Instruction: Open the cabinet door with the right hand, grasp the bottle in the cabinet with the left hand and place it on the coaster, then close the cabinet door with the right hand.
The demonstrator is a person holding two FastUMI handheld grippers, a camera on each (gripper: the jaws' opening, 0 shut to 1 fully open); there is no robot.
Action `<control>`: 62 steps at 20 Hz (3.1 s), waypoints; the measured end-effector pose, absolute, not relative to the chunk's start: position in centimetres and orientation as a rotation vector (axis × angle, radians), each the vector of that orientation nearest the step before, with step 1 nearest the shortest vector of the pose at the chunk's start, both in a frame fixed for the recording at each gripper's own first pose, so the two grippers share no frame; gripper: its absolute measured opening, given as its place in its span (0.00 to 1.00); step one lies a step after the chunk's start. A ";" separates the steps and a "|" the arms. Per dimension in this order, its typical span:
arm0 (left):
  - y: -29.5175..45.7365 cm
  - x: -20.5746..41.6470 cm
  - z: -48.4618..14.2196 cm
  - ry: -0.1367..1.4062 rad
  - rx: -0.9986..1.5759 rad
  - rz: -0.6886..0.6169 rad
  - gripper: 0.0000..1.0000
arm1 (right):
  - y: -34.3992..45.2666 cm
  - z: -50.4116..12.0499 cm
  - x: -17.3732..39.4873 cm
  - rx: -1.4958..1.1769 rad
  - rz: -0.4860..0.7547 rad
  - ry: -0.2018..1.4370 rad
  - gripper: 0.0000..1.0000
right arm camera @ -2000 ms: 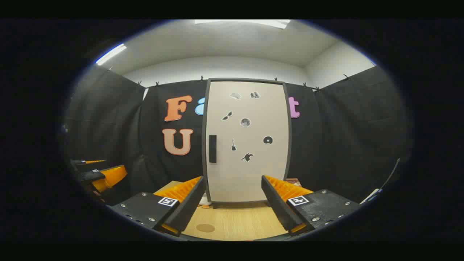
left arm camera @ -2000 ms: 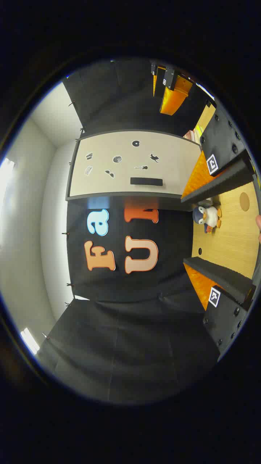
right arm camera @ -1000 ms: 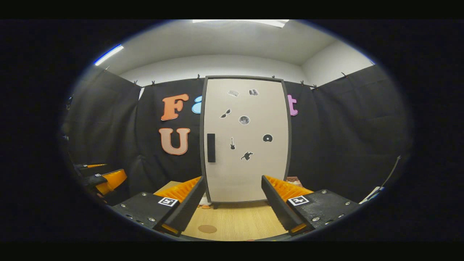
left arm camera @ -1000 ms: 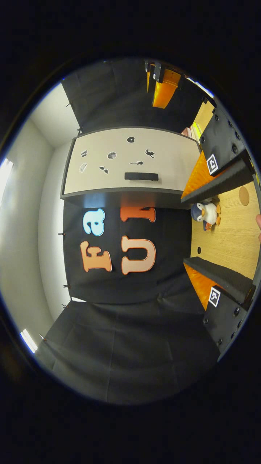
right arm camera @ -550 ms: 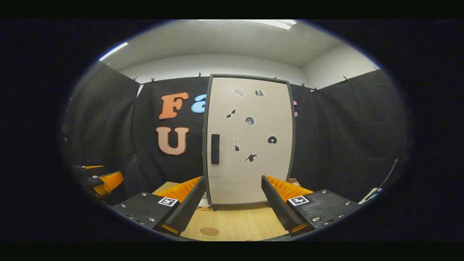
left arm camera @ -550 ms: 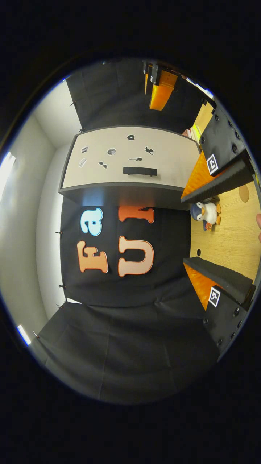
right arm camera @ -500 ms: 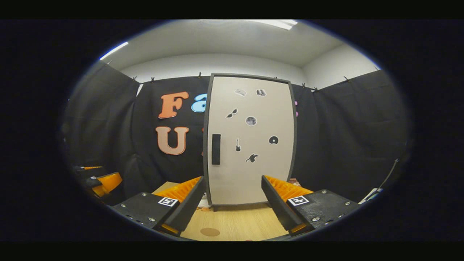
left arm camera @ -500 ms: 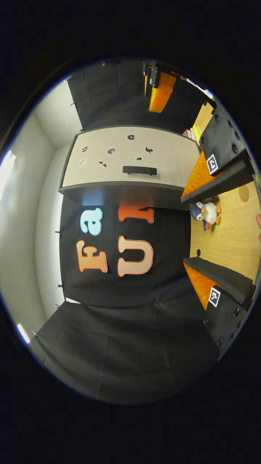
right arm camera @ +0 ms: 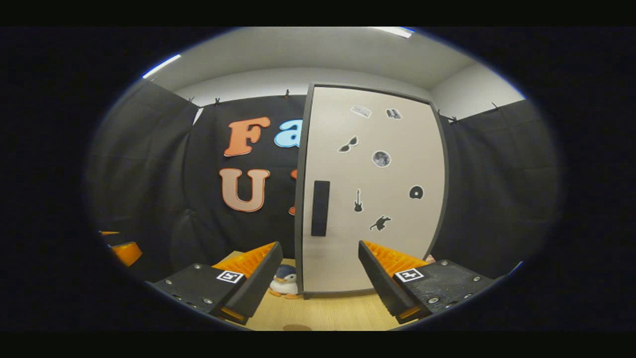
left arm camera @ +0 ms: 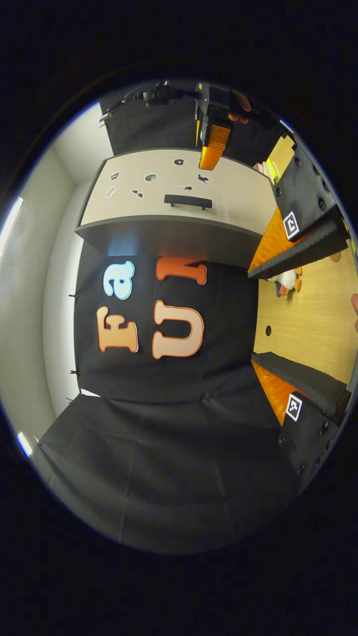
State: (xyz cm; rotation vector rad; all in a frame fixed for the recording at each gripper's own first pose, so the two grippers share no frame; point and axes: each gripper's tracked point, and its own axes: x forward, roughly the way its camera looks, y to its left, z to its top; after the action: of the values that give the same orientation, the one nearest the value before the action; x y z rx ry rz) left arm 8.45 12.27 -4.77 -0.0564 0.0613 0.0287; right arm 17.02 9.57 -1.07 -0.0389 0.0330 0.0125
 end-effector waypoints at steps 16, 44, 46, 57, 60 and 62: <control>16.3 18.0 -7.1 0.109 -0.036 0.217 0.97 | 9.1 -0.6 33.5 -0.009 0.041 0.013 0.86; 12.0 8.0 -7.5 0.108 -0.024 0.052 0.99 | 0.1 -0.7 15.0 0.100 -0.116 0.061 0.19; 10.7 7.5 -7.2 0.109 -0.010 0.031 0.98 | -1.2 -0.8 13.7 0.110 -0.118 0.064 0.19; -0.4 2.6 -4.9 0.093 0.019 0.053 0.98 | -10.6 -0.6 6.5 0.107 -0.079 0.054 0.18; -4.4 1.4 -5.6 0.114 0.026 0.049 0.96 | -13.6 -0.4 4.8 0.096 -0.059 0.056 0.13; -6.6 0.7 -5.4 0.110 0.013 0.046 0.99 | -15.6 -0.1 3.8 0.109 -0.051 0.053 0.15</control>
State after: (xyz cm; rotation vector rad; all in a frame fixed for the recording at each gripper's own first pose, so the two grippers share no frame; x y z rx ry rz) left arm 0.71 -6.56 -5.36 0.0132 0.1101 0.0463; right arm 3.80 -15.56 -0.07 0.1087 0.0533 -0.0513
